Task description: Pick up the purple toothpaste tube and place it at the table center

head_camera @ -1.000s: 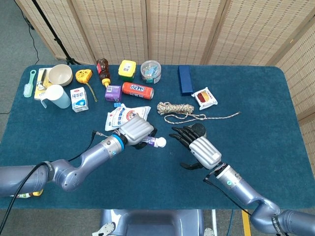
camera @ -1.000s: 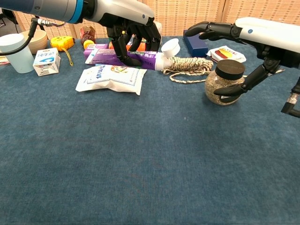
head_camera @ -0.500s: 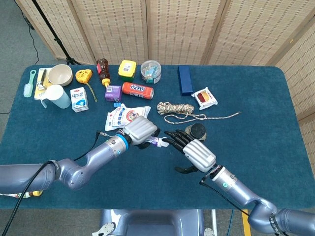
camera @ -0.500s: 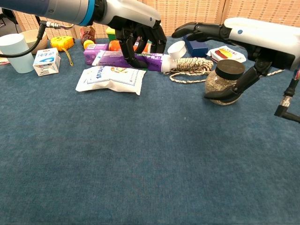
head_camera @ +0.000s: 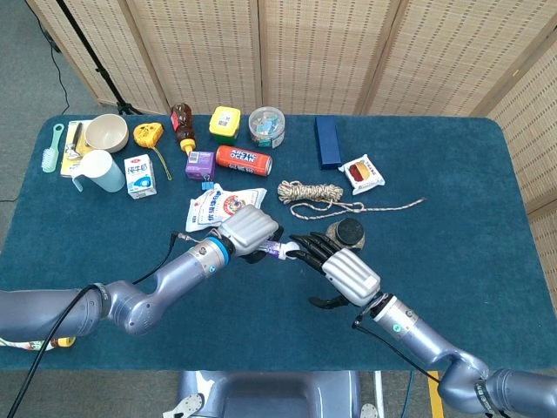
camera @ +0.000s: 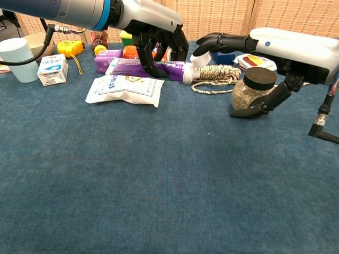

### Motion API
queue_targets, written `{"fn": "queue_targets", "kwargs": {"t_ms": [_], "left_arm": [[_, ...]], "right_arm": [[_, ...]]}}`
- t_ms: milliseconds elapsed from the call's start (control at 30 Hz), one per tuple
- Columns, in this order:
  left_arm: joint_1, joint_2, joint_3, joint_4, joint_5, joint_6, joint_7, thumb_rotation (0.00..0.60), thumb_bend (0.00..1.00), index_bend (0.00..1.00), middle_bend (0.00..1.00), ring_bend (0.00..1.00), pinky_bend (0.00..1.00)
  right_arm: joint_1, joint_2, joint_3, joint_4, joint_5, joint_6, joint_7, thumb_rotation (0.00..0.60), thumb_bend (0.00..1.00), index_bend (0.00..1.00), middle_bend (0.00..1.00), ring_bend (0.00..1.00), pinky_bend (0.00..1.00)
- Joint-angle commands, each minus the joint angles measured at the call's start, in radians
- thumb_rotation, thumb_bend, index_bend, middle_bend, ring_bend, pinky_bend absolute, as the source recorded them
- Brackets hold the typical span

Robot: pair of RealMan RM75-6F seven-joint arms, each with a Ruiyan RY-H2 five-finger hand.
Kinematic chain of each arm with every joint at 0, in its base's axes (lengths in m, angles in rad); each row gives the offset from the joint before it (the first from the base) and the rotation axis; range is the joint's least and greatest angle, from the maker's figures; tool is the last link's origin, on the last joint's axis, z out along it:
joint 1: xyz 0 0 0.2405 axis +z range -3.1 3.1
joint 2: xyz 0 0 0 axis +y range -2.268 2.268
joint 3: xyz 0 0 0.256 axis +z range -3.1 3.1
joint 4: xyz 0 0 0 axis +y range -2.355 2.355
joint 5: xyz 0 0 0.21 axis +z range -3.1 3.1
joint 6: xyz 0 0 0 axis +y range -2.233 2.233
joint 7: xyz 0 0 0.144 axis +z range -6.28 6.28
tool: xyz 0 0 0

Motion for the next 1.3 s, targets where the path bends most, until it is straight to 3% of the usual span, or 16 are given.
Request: {"fn": "queue_targets", "kwargs": {"t_ms": [33, 1300], "left_arm": [[0.000, 0.001, 0.001, 0.000, 0.002, 0.003, -0.003, 0.600, 1.00, 0.47, 0.45, 0.53, 0.58], [-0.021, -0.012, 0.019, 0.005, -0.006, 0.018, -0.011, 0.600, 1.00, 0.46, 0.45, 0.53, 0.58]], "right_arm": [[0.000, 0.000, -0.002, 0.002, 0.001, 0.002, -0.004, 0.600, 0.25, 0.15, 0.00, 0.00, 0.00], [0.021, -0.020, -0.021, 0.025, 0.016, -0.012, 0.000, 0.600, 0.25, 0.17, 0.00, 0.00, 0.00]]}}
